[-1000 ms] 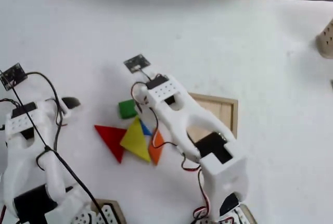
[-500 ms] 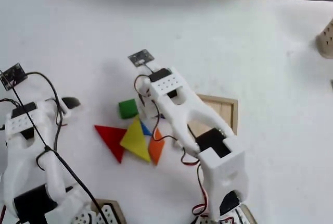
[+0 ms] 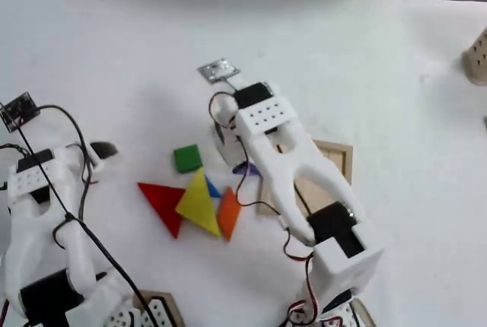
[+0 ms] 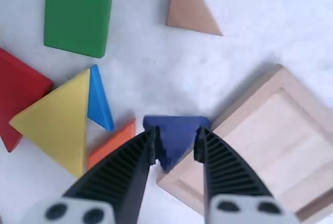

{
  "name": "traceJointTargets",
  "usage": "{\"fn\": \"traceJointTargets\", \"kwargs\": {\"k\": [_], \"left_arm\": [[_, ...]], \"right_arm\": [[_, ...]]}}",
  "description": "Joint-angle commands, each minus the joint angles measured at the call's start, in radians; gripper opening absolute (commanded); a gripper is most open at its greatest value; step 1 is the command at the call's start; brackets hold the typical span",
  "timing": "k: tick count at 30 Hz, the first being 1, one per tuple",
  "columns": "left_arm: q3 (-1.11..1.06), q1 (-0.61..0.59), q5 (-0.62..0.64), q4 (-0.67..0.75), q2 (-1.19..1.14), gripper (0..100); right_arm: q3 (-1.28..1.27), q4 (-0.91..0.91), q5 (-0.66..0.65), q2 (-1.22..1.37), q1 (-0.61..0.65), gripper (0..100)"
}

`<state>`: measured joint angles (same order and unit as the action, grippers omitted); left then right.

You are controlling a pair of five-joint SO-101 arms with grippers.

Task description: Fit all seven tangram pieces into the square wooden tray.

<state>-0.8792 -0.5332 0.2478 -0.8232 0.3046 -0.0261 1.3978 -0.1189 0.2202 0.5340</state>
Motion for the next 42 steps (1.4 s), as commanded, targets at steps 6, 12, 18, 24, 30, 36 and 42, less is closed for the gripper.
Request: {"fn": "traceJointTargets", "kwargs": {"k": [6, 12, 18, 24, 30, 36, 42], "left_arm": [[0.023, -0.005, 0.008, 0.025, 0.05, 35], [0.021, -0.005, 0.008, 0.025, 0.05, 35], [0.021, -0.005, 0.008, 0.025, 0.05, 35], [0.021, -0.005, 0.008, 0.025, 0.05, 35], [0.02, -0.005, 0.008, 0.025, 0.05, 35], [0.02, -0.005, 0.006, 0.025, 0.05, 35], [0.02, -0.005, 0.006, 0.025, 0.05, 35]], "right_arm": [[-0.031, 0.018, -0.037, -0.12, -0.058, 10.1], [-0.095, -0.038, -0.037, -0.166, -0.064, 10.4], [-0.095, -0.067, -0.038, -0.137, -0.07, 10.4], [-0.101, -0.107, -0.08, -0.133, -0.07, 10.4], [-0.167, -0.229, -0.141, -0.133, -0.076, 10.6], [-0.184, -0.263, -0.164, -0.133, -0.068, 12.7], [-0.201, -0.302, -0.203, -0.082, -0.064, 22.5]]}}
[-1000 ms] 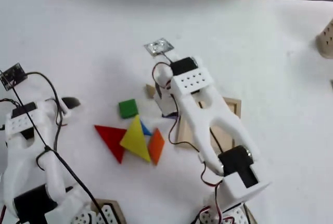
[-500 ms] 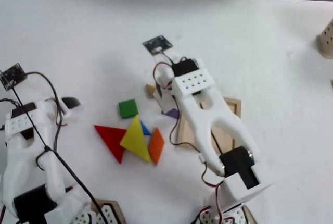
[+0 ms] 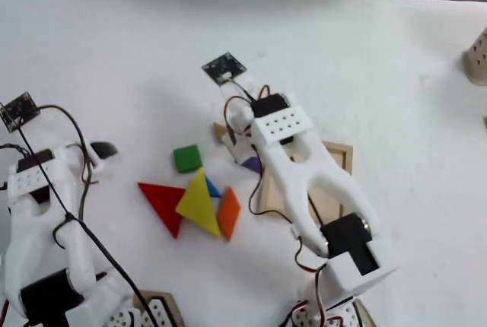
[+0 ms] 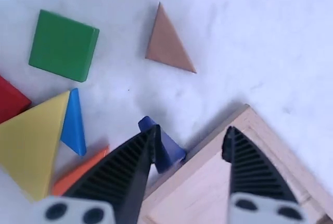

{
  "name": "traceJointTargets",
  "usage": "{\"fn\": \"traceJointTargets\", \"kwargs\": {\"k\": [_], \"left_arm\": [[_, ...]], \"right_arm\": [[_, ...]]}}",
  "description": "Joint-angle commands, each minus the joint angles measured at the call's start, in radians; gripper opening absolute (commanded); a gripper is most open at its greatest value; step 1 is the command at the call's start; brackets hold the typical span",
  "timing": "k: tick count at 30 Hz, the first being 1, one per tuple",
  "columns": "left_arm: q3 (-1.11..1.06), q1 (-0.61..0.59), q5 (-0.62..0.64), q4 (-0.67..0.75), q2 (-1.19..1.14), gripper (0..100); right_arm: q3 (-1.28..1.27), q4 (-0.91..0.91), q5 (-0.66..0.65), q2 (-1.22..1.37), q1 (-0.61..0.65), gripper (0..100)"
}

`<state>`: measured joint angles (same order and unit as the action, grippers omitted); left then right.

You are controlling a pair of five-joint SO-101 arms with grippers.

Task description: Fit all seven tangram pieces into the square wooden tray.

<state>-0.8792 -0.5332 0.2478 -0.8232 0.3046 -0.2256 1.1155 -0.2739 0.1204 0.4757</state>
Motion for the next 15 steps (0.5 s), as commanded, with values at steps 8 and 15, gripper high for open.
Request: {"fn": "traceJointTargets", "kwargs": {"k": [8, 15], "left_arm": [[0.018, -0.005, 0.006, 0.023, 0.05, 35], [0.018, -0.005, 0.006, 0.021, 0.05, 35]], "right_arm": [[0.063, -0.038, -0.072, 0.203, 0.062, 16.4], [0.117, -0.012, -0.078, 0.249, 0.031, 12.6]]}}
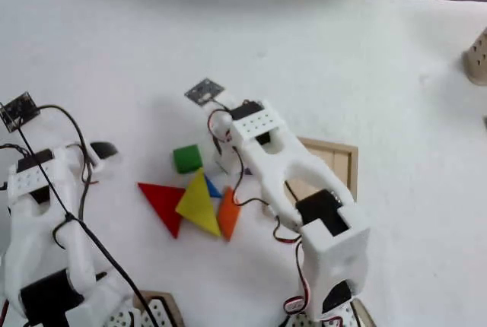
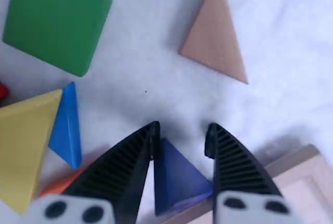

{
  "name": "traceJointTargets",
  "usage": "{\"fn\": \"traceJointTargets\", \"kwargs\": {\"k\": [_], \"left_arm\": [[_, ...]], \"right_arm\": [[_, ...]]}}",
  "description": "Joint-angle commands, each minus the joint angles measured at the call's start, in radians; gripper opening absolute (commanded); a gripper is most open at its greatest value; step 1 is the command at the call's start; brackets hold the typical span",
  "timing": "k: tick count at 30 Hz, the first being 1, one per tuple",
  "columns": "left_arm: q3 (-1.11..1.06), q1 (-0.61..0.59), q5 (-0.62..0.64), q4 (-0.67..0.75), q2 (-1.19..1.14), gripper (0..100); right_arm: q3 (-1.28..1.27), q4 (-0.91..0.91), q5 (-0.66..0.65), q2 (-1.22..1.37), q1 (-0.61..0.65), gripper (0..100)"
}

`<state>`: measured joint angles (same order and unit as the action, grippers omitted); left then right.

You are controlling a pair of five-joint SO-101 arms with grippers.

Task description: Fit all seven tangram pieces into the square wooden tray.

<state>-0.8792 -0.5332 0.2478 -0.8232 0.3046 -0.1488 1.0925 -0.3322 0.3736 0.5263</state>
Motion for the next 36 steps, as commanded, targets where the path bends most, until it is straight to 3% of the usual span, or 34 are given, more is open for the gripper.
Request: {"fn": "traceJointTargets", "kwargs": {"k": [1, 4, 10, 17, 22, 33, 36], "left_arm": [[0.018, -0.005, 0.006, 0.021, 0.05, 35], [0.018, -0.005, 0.006, 0.021, 0.05, 35], [0.018, -0.005, 0.006, 0.021, 0.05, 35], [0.018, -0.005, 0.006, 0.021, 0.05, 35], [0.018, -0.005, 0.006, 0.023, 0.05, 35], [0.018, -0.005, 0.006, 0.025, 0.048, 35], [0.018, -0.005, 0.006, 0.025, 0.048, 35]], "right_arm": [[0.041, 0.012, -0.021, -0.004, -0.021, 11.3], [0.044, 0.012, -0.021, -0.005, -0.021, 7.2], [0.084, 0.071, -0.032, -0.015, -0.021, 8.9], [0.204, 0.226, -0.209, -0.015, -0.031, 25.9], [0.204, 0.294, -0.411, -0.044, -0.038, 25.9], [0.101, 0.248, -0.609, -0.025, -0.051, 25.9], [0.11, 0.251, -0.612, -0.033, -0.07, 25.9]]}}
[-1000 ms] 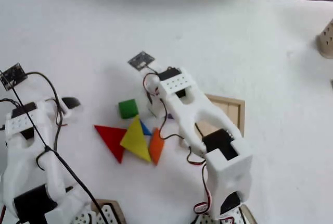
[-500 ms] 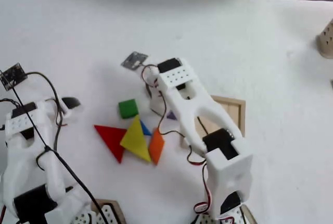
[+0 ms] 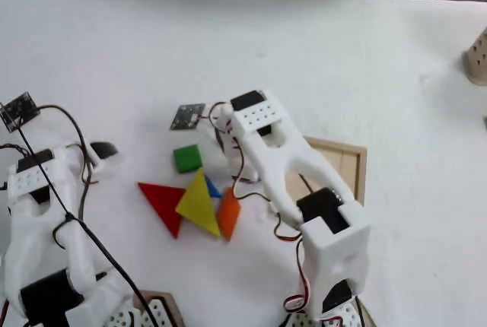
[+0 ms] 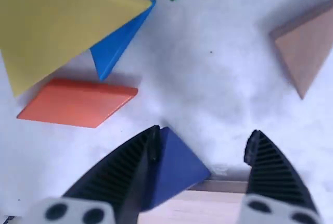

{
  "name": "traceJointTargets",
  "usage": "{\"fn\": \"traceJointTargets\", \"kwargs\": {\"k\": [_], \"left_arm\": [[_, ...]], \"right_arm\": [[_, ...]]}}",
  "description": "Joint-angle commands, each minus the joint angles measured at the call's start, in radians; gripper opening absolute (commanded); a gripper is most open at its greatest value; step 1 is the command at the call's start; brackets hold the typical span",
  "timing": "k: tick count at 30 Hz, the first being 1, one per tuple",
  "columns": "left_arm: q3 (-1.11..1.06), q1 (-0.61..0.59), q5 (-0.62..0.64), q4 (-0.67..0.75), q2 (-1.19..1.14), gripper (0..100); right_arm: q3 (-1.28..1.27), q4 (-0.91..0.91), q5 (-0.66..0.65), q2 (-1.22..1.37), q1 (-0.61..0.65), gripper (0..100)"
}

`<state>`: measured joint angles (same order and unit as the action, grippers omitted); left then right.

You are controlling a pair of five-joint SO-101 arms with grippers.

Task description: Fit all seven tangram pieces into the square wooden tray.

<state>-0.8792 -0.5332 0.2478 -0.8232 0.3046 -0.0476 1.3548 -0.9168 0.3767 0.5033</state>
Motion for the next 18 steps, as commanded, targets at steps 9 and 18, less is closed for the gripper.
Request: {"fn": "traceJointTargets", "kwargs": {"k": [9, 18], "left_arm": [[0.018, -0.004, 0.006, 0.025, 0.048, 35], [0.018, -0.004, 0.006, 0.025, 0.048, 35]], "right_arm": [[0.058, 0.191, 0.109, -0.309, -0.165, 25.9], [-0.176, 0.05, 0.014, -0.409, -0.291, 25.9]]}}
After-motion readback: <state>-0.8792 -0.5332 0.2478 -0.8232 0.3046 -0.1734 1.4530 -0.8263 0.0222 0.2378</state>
